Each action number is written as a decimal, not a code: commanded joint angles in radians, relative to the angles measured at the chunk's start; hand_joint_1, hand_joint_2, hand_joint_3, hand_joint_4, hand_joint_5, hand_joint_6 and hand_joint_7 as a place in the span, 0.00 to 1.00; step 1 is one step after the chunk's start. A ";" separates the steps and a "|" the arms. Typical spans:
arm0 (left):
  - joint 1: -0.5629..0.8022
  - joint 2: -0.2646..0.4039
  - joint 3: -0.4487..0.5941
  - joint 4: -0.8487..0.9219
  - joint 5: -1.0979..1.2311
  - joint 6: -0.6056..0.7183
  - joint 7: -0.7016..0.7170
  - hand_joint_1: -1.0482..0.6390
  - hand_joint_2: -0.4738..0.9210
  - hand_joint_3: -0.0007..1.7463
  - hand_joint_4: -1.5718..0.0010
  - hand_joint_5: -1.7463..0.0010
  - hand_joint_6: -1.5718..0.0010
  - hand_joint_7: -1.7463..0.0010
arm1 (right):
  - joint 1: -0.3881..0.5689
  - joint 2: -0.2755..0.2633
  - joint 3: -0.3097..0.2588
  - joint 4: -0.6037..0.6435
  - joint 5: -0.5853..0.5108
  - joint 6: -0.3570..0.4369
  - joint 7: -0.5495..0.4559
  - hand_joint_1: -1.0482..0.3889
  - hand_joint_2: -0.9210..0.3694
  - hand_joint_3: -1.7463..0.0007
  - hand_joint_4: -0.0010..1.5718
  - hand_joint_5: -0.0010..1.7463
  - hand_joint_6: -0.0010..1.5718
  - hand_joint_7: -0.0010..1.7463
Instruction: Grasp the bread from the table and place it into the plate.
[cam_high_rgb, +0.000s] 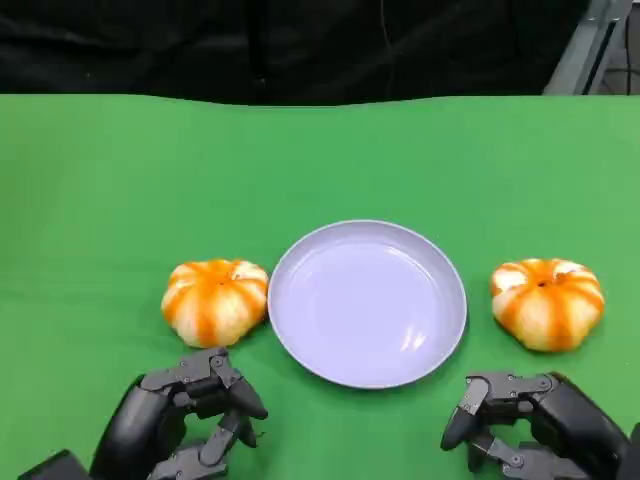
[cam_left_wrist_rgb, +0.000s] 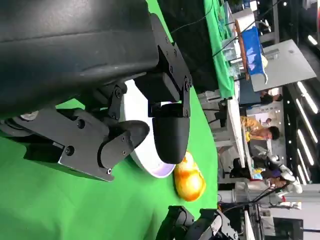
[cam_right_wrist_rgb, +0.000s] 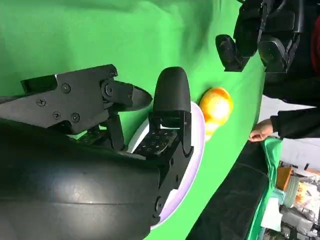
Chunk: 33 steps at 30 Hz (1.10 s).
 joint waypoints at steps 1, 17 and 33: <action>-0.005 0.015 0.009 -0.002 -0.020 -0.007 -0.008 0.61 0.85 0.53 0.54 0.09 0.49 0.29 | 0.002 -0.009 -0.010 -0.009 0.015 0.011 0.002 0.73 0.00 0.74 0.46 0.87 0.52 0.61; -0.018 0.009 0.020 0.026 0.013 -0.041 0.049 0.55 1.00 0.16 0.45 0.51 0.32 0.83 | -0.005 -0.008 -0.011 0.007 0.017 -0.003 0.006 0.73 0.00 0.73 0.46 0.87 0.52 0.61; -0.007 0.009 0.030 0.017 0.040 -0.031 0.110 0.48 1.00 0.06 0.45 0.96 0.50 1.00 | -0.003 -0.012 -0.010 -0.001 0.006 -0.003 0.000 0.72 0.00 0.73 0.46 0.87 0.52 0.60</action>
